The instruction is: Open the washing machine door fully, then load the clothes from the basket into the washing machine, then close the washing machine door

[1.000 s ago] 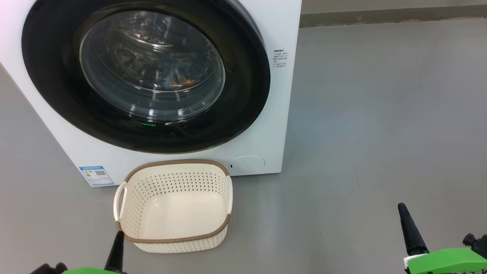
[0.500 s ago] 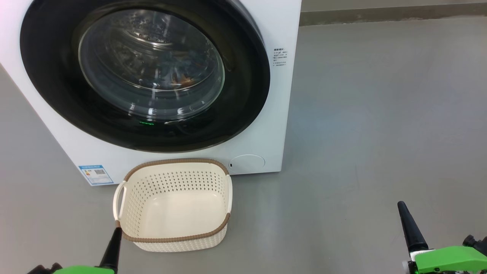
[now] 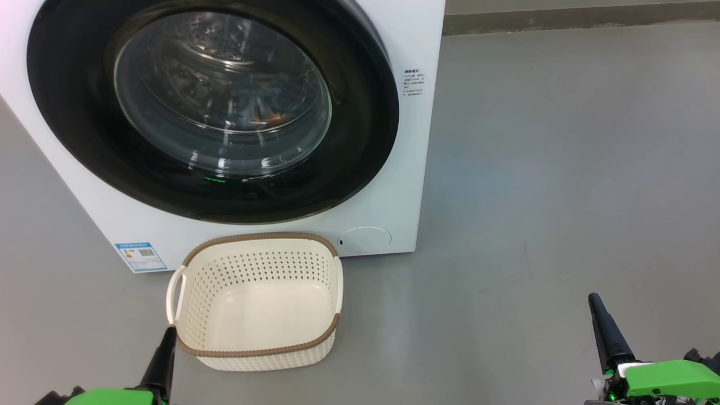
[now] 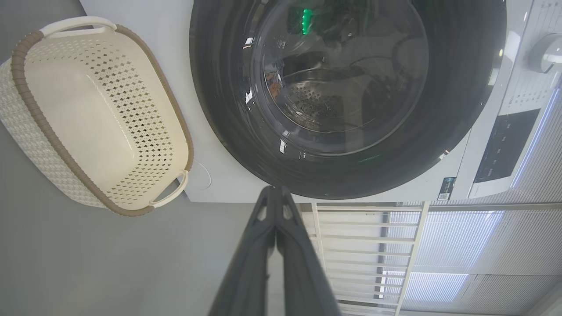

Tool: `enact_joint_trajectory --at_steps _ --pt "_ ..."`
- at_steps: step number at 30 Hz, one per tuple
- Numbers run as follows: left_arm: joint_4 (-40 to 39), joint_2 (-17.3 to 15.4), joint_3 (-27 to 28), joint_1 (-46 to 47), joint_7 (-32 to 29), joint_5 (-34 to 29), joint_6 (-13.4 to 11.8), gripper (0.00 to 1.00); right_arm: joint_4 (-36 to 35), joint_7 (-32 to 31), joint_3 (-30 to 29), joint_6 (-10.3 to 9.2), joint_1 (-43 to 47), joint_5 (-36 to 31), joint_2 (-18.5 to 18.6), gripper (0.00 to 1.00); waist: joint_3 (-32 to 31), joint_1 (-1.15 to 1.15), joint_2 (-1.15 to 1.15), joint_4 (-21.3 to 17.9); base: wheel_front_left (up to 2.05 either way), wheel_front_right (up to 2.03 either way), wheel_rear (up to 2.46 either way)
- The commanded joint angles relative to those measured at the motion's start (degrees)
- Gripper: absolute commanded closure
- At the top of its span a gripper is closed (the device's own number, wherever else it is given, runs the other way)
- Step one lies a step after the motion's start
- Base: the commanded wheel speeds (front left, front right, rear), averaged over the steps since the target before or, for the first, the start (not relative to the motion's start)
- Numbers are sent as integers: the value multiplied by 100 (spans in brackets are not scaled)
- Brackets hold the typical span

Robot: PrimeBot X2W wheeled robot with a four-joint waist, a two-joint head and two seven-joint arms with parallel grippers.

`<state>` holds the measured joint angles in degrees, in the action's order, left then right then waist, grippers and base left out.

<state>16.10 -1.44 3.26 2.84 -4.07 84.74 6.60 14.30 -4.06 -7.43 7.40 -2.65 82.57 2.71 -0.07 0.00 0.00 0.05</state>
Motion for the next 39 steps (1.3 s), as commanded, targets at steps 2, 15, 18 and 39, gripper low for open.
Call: enact_joint_trajectory --at_steps 2,15,18,39 --pt "-179 -131 219 281 -76 192 52 100 -108 -78 102 12 -270 251 24 100 4 0 0 -1 0 0 0" --pt "-204 -143 325 335 -241 743 89 100 -27 -244 89 9 -354 958 17 100 24 0 0 -5 0 0 0" --pt "-204 -143 325 335 -241 743 89 100 -27 -244 89 9 -354 958 17 100 24 0 0 -5 0 0 0" --pt "-204 -143 325 335 -241 743 89 100 -27 -244 90 9 -354 959 17 100 24 0 0 -5 0 0 0"
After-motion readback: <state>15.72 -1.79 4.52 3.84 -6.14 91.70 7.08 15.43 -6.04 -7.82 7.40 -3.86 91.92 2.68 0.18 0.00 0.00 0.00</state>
